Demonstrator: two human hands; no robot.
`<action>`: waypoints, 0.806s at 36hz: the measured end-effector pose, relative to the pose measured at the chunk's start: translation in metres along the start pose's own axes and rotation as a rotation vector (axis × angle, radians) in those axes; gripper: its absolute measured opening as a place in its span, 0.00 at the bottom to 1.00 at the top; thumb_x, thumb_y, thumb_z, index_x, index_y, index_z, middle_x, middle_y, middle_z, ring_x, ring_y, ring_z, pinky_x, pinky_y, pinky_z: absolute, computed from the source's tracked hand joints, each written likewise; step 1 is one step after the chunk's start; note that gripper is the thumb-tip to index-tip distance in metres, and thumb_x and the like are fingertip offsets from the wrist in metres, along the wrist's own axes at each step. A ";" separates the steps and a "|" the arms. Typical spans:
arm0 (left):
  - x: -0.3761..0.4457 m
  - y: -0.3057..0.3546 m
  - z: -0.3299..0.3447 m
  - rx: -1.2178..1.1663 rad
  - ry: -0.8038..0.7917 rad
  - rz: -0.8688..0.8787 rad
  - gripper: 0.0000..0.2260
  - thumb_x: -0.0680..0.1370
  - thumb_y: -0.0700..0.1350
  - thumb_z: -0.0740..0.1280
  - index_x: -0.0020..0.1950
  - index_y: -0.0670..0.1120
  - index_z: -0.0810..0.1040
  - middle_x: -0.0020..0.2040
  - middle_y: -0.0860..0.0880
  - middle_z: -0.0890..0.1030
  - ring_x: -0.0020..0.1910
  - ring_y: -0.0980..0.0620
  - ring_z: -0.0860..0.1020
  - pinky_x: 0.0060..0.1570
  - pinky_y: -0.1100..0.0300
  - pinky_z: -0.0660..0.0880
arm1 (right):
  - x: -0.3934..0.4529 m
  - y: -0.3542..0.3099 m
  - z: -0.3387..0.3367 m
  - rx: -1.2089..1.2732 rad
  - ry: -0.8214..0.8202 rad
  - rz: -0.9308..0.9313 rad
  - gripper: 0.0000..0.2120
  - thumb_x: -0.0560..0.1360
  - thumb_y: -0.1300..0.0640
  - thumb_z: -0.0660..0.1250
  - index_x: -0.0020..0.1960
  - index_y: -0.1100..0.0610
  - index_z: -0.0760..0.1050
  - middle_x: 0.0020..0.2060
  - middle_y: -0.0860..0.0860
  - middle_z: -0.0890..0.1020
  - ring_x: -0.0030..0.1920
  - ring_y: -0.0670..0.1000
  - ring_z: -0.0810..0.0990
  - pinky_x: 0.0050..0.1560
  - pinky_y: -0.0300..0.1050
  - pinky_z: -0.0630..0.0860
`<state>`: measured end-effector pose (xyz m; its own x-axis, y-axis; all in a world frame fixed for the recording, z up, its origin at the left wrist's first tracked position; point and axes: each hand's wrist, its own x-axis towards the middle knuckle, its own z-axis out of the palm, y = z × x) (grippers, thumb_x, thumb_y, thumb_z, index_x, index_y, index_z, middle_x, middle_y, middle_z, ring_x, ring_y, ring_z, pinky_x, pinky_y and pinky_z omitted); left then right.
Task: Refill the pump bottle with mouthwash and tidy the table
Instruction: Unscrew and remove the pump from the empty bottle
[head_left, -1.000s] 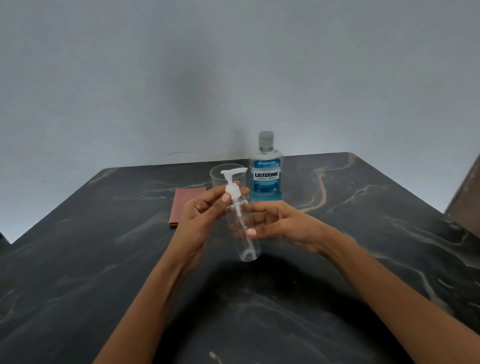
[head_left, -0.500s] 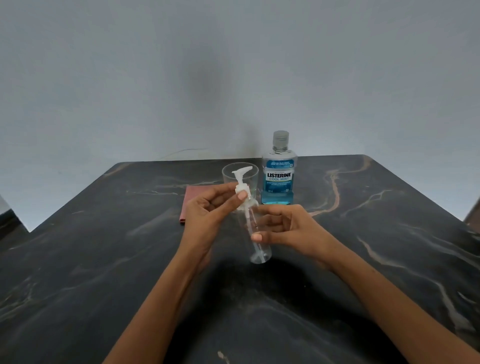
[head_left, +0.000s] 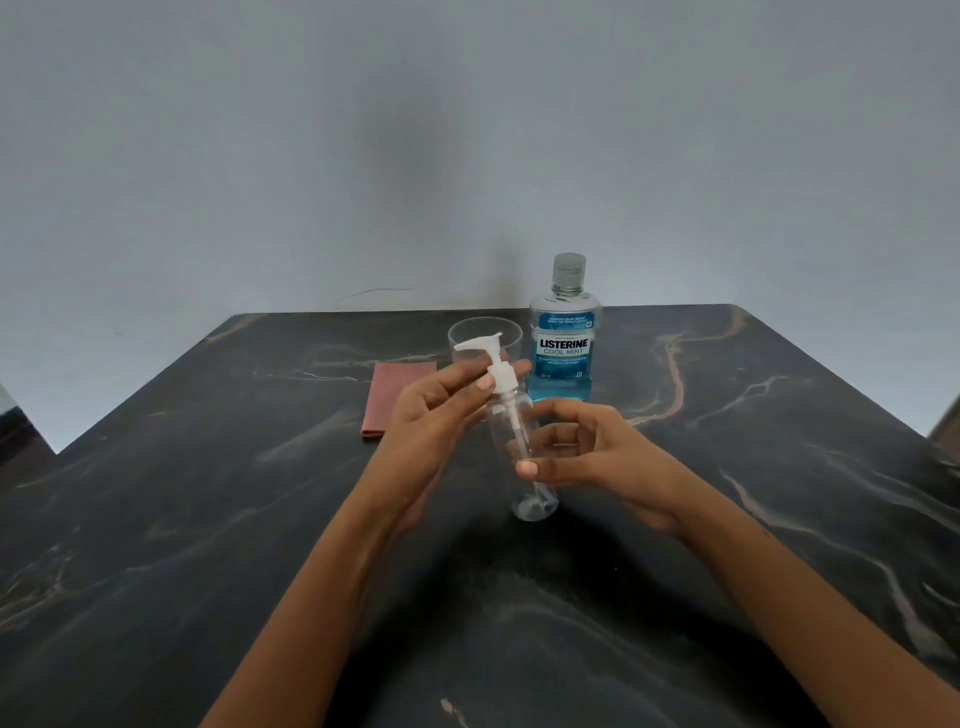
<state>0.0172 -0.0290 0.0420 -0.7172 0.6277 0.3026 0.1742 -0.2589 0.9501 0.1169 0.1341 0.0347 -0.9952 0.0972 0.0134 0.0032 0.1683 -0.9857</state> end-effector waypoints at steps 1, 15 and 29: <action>0.000 0.000 0.001 -0.008 0.020 0.011 0.14 0.77 0.42 0.65 0.62 0.41 0.78 0.57 0.46 0.83 0.60 0.49 0.80 0.60 0.54 0.75 | 0.000 0.000 -0.001 0.009 -0.011 0.004 0.23 0.67 0.64 0.75 0.59 0.50 0.76 0.53 0.56 0.83 0.54 0.51 0.83 0.50 0.41 0.81; 0.000 0.001 0.005 -0.035 0.100 0.003 0.14 0.78 0.36 0.63 0.63 0.41 0.77 0.55 0.45 0.84 0.56 0.51 0.81 0.53 0.61 0.78 | 0.001 0.001 -0.001 0.053 -0.041 0.039 0.24 0.70 0.64 0.73 0.63 0.51 0.73 0.56 0.55 0.82 0.56 0.52 0.82 0.53 0.46 0.81; -0.003 0.000 0.008 0.028 0.114 0.024 0.12 0.78 0.36 0.63 0.60 0.42 0.79 0.54 0.46 0.84 0.54 0.52 0.82 0.53 0.62 0.78 | 0.002 0.004 0.003 0.031 0.004 0.014 0.21 0.67 0.64 0.75 0.57 0.49 0.77 0.49 0.50 0.84 0.52 0.46 0.83 0.46 0.40 0.81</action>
<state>0.0249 -0.0253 0.0422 -0.7844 0.5338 0.3160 0.2096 -0.2514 0.9449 0.1149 0.1320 0.0298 -0.9947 0.1031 0.0004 0.0137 0.1365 -0.9905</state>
